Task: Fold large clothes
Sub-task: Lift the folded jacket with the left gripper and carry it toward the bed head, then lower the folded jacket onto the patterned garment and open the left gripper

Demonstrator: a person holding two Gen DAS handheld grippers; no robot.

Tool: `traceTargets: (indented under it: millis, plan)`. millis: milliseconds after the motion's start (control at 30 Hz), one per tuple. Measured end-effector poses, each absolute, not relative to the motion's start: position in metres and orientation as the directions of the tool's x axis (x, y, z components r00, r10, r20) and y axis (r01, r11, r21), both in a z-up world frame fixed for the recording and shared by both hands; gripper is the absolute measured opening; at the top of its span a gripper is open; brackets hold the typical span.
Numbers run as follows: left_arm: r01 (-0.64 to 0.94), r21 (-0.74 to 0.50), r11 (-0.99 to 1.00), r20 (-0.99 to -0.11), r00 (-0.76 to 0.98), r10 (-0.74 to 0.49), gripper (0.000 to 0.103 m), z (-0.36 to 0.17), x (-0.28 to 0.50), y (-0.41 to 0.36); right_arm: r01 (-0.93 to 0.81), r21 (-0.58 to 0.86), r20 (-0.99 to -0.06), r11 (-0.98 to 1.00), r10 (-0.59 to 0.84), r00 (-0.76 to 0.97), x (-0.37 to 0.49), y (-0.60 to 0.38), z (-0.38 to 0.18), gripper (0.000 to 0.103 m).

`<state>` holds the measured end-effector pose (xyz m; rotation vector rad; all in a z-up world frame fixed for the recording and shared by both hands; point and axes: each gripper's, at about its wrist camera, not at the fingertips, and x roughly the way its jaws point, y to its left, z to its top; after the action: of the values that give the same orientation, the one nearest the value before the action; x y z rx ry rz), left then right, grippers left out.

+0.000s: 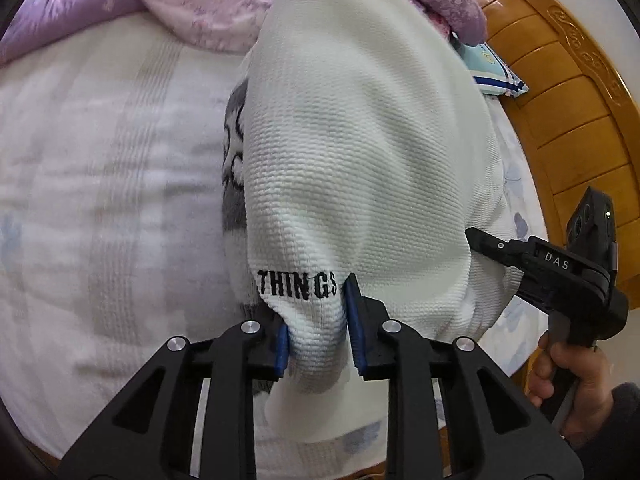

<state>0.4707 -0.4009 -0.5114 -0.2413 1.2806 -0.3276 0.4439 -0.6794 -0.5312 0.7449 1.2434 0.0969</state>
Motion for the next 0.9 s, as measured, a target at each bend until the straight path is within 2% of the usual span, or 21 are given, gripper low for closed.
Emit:
traceTargets:
  millis: [133,233,300,367,433,467,633,700,900]
  plan:
    - [0.133,-0.331,0.934,-0.894,0.271,-0.356,0.023,-0.505,0.475,-0.405,0.289,0.502,-0.852,0.815,0.409,0.328,0.457,-0.675,-0.521,0.031]
    - [0.128,-0.342,0.931,-0.901,0.238,-0.364,0.028,-0.514,0.477,-0.400,0.296,0.464,-0.880,0.835,0.394,0.266,0.460,-0.670,-0.516,0.035]
    - [0.113,-0.328,0.938,-0.907,0.239,-0.346,0.050,-0.509,0.471,-0.398,0.272,0.414,-0.903,0.869,0.353,0.244,0.456,-0.665,-0.510,0.044]
    - [0.104,-0.325,0.940,-0.899,0.273,-0.341,0.065,-0.500,0.464,-0.393,0.255,0.323,-0.938,0.912,0.272,0.215,0.450,-0.663,-0.508,0.052]
    - [0.108,-0.321,0.941,-0.890,0.305,-0.339,0.070,-0.490,0.458,-0.387,0.247,0.239,-0.962,0.939,0.195,0.190,0.442,-0.662,-0.505,0.060]
    - [0.109,-0.318,0.942,-0.890,0.307,-0.336,0.077,-0.489,0.457,-0.385,0.243,0.196,-0.968,0.950,0.148,0.202,0.437,-0.664,-0.504,0.062]
    - [0.099,-0.291,0.952,-0.905,0.294,-0.307,0.077,-0.490,0.457,-0.379,0.268,0.173,-0.975,0.948,0.126,0.183,0.436,-0.675,-0.524,0.063]
    - [0.082,-0.283,0.956,-0.906,0.303,-0.294,0.078,-0.487,0.457,-0.372,0.222,0.105,-0.982,0.969,0.066,0.176,0.442,-0.664,-0.525,0.063]
    - [0.045,-0.260,0.965,-0.908,0.329,-0.260,0.084,-0.474,0.457,-0.354,0.200,0.037,-0.975,0.979,-0.008,0.222,0.447,-0.647,-0.494,0.064]
